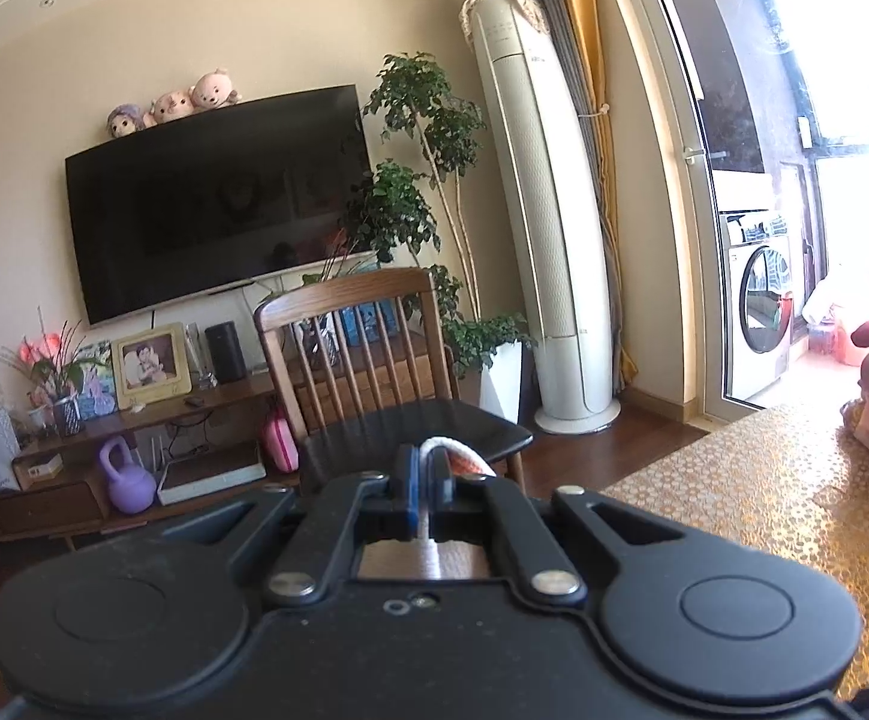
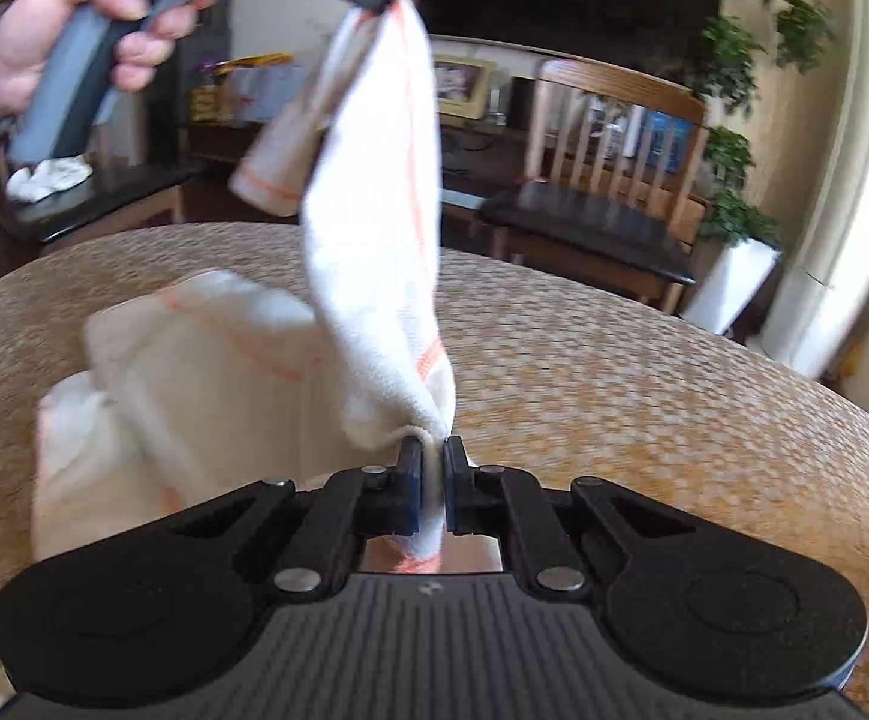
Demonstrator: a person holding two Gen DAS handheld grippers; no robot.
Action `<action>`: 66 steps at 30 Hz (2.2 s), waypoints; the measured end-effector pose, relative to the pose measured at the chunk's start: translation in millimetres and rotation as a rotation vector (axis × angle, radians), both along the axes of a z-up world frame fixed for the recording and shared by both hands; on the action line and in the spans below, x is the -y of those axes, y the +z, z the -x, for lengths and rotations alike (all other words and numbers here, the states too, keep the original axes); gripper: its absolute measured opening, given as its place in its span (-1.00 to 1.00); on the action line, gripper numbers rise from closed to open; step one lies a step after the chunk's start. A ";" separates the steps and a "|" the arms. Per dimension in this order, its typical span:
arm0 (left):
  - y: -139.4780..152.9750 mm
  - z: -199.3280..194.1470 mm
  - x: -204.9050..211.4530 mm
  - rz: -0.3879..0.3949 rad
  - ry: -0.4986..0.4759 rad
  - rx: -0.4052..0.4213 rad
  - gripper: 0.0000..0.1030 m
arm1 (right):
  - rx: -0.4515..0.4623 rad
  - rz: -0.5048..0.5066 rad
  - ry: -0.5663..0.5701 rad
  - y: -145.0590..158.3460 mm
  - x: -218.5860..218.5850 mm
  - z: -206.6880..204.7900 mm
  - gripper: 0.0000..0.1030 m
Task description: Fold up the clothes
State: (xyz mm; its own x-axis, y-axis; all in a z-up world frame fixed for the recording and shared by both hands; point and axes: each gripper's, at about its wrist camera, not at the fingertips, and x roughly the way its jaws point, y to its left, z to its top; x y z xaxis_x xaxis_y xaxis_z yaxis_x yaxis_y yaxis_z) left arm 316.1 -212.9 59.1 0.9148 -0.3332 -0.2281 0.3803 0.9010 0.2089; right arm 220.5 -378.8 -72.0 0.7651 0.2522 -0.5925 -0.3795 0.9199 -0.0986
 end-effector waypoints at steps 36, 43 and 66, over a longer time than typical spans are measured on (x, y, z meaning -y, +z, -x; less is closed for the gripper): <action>-96.7 -33.7 -40.3 -0.222 -0.028 -0.386 1.00 | -0.129 -0.155 -0.141 -28.8 77.0 4.6 -0.32; -99.7 26.1 -142.9 -0.187 -0.007 -0.496 1.00 | -0.122 -0.192 -0.114 -20.3 58.3 61.4 -0.11; -150.1 131.3 -103.3 -0.306 -0.288 -0.394 1.00 | -0.173 -0.158 0.091 -1.2 -55.3 3.3 -0.10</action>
